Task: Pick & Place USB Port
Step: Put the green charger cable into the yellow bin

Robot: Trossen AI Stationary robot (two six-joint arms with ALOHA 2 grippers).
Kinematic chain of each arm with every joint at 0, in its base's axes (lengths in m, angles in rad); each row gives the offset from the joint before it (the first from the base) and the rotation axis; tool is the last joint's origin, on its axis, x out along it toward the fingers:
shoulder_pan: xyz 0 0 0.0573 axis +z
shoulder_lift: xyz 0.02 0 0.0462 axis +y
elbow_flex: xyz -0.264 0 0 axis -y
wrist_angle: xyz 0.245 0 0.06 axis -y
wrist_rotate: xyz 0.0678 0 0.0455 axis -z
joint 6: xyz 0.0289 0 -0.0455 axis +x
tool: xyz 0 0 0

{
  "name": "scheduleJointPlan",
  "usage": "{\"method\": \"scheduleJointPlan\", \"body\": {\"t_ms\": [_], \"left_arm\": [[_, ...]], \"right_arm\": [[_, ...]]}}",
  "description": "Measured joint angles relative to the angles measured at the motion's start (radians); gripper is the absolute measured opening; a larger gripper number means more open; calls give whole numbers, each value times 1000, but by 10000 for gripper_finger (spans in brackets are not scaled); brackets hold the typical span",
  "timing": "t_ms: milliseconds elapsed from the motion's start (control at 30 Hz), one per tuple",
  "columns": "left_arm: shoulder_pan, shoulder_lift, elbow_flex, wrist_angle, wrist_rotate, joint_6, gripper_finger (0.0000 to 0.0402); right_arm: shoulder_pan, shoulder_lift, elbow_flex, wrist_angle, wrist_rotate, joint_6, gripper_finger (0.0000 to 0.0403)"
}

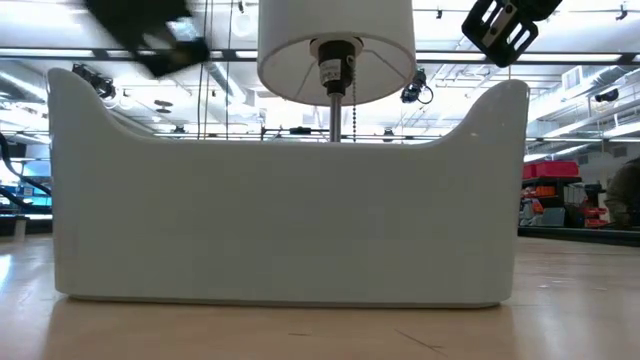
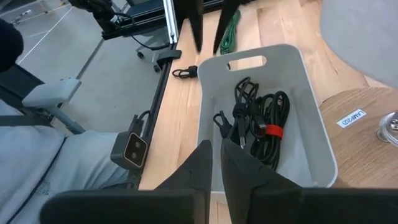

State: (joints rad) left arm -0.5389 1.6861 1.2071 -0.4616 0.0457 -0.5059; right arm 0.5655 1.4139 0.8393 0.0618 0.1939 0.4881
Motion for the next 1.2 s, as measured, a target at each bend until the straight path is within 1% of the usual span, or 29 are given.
{"method": "scheduleJointPlan", "body": {"t_ms": [100, 200, 333, 433, 533, 667, 800, 867, 1000, 1100, 1200], "left_arm": [[-43, -24, 12, -187, 17, -95, 86], [-92, -40, 11, -366, 28, -142, 76], [-165, -44, 11, -514, 36, -213, 68], [-219, -44, 4, -503, 36, -263, 67], [-268, -44, -10, -488, 27, -272, 72], [-317, -44, -22, -486, -80, -358, 84], [-344, -44, -46, -484, -119, -417, 107], [-352, -44, -74, -483, -116, -454, 121], [-352, -44, -151, -467, -67, -526, 148], [-352, -43, -206, -407, -33, -556, 165], [-352, -43, -264, -307, -18, -558, 178]], "right_arm": [[0, 0, 0, 2, 0, 0, 38], [0, 0, 0, 4, 0, 0, 38], [0, 0, 0, 6, 0, 0, 38], [0, 0, 0, 6, 0, 0, 38], [0, 0, 0, 5, 0, 0, 38], [0, 0, 0, 5, 0, 0, 38], [0, 0, 0, 6, 0, 0, 38], [0, 0, 0, 6, 0, 0, 38], [0, 0, 0, 7, 0, 0, 38], [0, 0, 0, 7, 0, 0, 38], [0, 0, 0, 8, 0, 0, 38]]}}
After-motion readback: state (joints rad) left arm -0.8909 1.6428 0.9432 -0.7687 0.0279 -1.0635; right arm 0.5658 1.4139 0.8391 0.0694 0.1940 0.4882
